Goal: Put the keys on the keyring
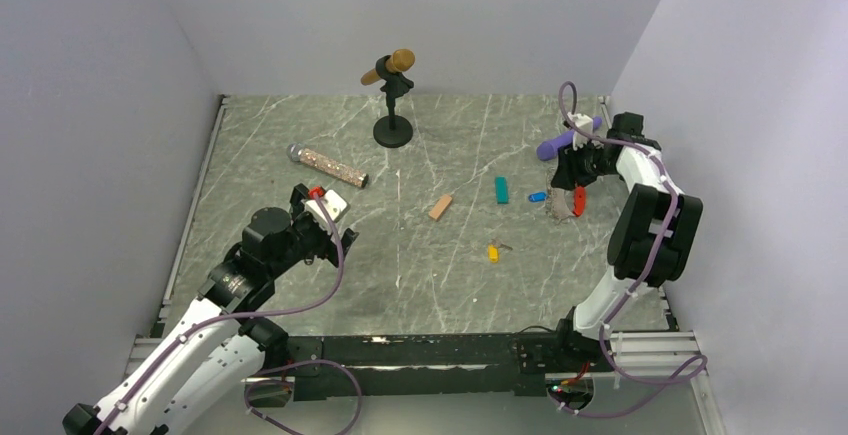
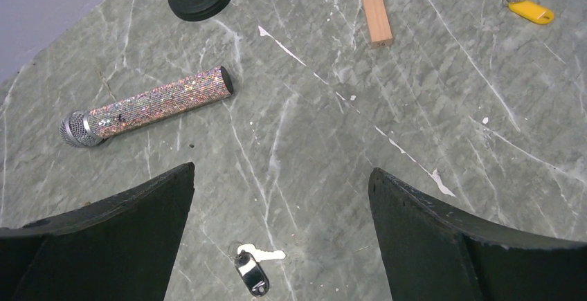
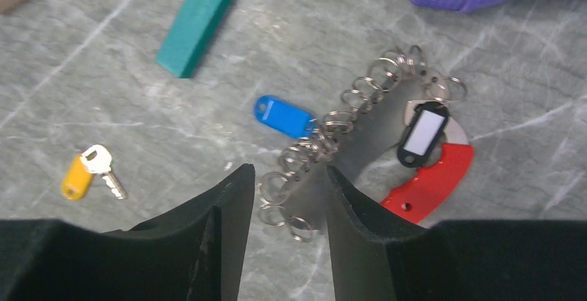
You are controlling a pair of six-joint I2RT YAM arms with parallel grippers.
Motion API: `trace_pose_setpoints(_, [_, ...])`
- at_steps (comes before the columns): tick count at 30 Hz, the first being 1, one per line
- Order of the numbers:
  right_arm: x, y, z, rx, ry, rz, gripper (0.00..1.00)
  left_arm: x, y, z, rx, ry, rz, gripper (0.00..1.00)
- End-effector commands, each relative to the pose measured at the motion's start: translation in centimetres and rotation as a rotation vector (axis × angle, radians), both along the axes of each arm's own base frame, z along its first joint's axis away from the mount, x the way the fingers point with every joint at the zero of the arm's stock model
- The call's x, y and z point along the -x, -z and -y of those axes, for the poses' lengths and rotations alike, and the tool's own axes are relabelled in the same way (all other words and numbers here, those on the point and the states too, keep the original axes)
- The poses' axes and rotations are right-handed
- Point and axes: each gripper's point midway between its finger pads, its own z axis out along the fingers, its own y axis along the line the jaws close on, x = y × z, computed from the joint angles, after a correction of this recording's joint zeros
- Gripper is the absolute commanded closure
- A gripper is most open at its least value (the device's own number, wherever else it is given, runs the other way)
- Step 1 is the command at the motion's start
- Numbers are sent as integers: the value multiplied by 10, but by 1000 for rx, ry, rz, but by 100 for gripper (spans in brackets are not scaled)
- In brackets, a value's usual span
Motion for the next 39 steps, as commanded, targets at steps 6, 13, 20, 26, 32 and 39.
trace_pose_setpoints(6, [-16,7,13,115,-125,-9,64,2,-31,4,67,23,73,1])
trace_pose_setpoints(13, [10,39,5,193,-387,-40,81,4,-35,0,72,15,93,1])
trace_pose_setpoints(20, [39,35,1,209,-484,-36,70,3,-35,-2,66,2,95,0])
trace_pose_setpoints(26, [54,33,24,276,-421,-48,66,3,-34,0,67,14,88,1])
trace_pose_setpoints(32, [49,32,17,171,-306,-127,68,2,-32,2,64,18,79,1])
trace_pose_setpoints(39, [42,31,8,160,-207,-165,64,2,-32,1,63,13,79,1])
